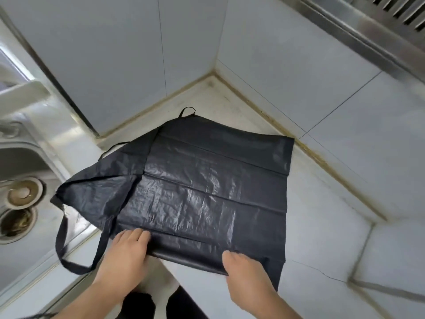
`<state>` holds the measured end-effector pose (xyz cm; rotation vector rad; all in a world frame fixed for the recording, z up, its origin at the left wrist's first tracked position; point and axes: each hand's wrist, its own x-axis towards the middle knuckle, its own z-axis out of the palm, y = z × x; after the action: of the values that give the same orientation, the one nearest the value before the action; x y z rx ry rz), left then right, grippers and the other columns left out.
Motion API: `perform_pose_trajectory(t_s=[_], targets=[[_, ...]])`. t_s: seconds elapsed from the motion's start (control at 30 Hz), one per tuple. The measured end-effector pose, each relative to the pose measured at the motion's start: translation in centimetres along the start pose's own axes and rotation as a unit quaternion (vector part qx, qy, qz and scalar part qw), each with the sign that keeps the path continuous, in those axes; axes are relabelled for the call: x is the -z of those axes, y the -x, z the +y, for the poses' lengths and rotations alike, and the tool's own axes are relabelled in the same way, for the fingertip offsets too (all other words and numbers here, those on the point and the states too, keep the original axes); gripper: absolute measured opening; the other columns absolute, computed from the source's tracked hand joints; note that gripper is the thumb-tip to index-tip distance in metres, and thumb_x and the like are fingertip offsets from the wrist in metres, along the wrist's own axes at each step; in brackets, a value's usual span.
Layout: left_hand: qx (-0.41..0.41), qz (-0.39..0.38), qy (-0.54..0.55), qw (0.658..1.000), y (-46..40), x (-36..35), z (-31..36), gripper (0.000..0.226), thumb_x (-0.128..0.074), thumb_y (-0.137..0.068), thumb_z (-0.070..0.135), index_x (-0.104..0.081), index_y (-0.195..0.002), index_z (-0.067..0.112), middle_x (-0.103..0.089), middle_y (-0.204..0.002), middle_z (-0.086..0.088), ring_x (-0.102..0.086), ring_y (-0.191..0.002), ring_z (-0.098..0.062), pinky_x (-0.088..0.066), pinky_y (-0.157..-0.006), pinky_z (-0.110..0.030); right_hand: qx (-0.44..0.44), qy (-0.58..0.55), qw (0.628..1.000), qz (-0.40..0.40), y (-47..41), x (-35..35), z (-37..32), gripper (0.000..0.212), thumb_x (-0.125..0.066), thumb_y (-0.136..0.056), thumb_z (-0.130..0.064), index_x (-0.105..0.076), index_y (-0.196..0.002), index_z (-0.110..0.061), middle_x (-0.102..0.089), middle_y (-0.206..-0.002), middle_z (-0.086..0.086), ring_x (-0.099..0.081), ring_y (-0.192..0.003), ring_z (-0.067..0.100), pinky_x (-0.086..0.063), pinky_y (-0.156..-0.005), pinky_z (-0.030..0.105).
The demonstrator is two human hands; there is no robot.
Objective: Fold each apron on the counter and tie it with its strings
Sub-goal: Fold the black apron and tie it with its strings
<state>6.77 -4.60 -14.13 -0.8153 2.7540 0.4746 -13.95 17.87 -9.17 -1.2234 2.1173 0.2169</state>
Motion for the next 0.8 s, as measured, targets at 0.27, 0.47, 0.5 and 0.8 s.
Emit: perform_pose_trajectory(t_s=[0.27,0.47,0.5,0.8], targets=[[0.066,-0.053,0.139,0.987,1.1,2.0,-3.9,0.025,-0.059,-0.074,0.004,-0.057,-0.072,0.029,-0.065,-0.074,0.010,-0.066,-0.076,-0.012,-0.050,-0.068,-0.029,-0.149,-0.035,0.973,-0.171,4.0,1.5,5.0,0.047,-0.048,-0.088,-0.009,-0.060,-0.125,-0.035,-0.049,-0.114,-0.006,-0.060,-0.115,0.025,-0.041,-0.086,0.031],[0.093,-0.241,0.234,0.937,-0.7,5.1,-3.8,0.020,-0.058,-0.098,0.018,-0.061,-0.079,0.025,-0.060,-0.069,0.011,-0.055,-0.072,-0.010,-0.039,-0.073,-0.030,-0.230,-0.012,0.961,-0.155,6.0,3.7,9.7,0.033,-0.043,-0.078,-0.029,-0.058,-0.107,-0.030,-0.061,-0.113,-0.006,-0.061,-0.104,0.021,-0.050,-0.090,0.033],[0.101,-0.254,0.237,0.932,-1.2,5.3,-4.0,0.019,-0.059,-0.098,0.020,-0.063,-0.080,0.025,-0.062,-0.073,0.012,-0.058,-0.076,-0.010,-0.040,-0.075,-0.029,-0.229,-0.033,0.968,-0.097,5.9,4.0,10.4,0.024,-0.043,-0.077,-0.028,-0.057,-0.096,-0.031,-0.062,-0.103,-0.008,-0.061,-0.097,0.019,-0.052,-0.084,0.032],[0.252,-0.225,0.400,0.852,-5.2,4.8,-3.0,0.067,-0.055,-0.102,0.012,-0.029,-0.158,0.039,-0.073,-0.112,-0.011,-0.068,-0.077,-0.022,-0.051,-0.062,-0.032,-0.191,-0.075,0.979,0.007,4.9,3.0,13.1,0.027,-0.038,-0.079,-0.009,-0.050,-0.078,-0.033,-0.051,-0.070,-0.003,-0.042,-0.063,0.012,-0.034,-0.056,0.026]])
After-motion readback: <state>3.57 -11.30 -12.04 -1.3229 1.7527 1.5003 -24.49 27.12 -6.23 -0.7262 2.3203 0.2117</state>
